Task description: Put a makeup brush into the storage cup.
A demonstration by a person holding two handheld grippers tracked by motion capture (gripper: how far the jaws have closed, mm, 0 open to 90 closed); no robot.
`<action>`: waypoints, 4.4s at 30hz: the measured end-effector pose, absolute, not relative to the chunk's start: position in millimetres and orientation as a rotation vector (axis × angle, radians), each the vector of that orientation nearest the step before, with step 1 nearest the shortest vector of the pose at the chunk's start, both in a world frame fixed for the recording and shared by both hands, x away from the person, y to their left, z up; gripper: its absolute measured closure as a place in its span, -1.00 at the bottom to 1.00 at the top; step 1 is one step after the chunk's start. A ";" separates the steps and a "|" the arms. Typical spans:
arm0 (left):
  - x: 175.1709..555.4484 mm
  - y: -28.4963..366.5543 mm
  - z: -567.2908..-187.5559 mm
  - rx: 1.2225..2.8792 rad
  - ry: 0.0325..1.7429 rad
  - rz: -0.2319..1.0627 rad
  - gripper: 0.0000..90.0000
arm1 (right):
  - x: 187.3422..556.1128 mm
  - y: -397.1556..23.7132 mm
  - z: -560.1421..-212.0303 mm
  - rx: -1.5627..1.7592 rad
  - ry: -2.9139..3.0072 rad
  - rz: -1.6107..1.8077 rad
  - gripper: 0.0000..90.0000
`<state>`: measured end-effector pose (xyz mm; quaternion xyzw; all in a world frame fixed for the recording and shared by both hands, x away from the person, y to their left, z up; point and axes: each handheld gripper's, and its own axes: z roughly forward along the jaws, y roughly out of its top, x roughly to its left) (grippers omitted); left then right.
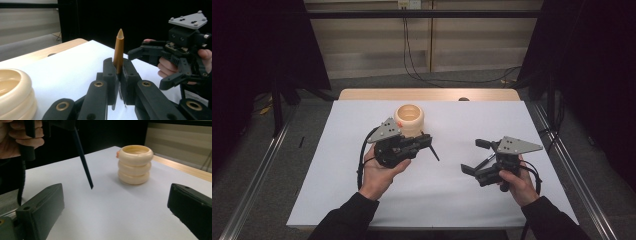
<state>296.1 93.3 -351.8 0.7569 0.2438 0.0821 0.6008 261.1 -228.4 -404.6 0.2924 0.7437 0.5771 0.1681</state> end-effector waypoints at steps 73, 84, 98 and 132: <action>408.4 136.5 -317.3 1.719 0.834 0.453 0.86 | 227.5 -278.9 -442.3 1.032 1.921 1.482 -0.95; 418.6 132.5 -327.6 1.748 0.855 0.456 0.86 | 227.7 -279.9 -442.6 1.044 1.915 1.488 -0.94; 420.8 117.8 -338.0 1.789 0.839 0.460 0.86 | 226.8 -278.5 -442.4 1.029 1.923 1.493 -0.94; 428.6 112.5 -378.3 1.815 0.894 0.452 0.86 | 226.4 -278.3 -442.5 1.013 1.929 1.505 -0.94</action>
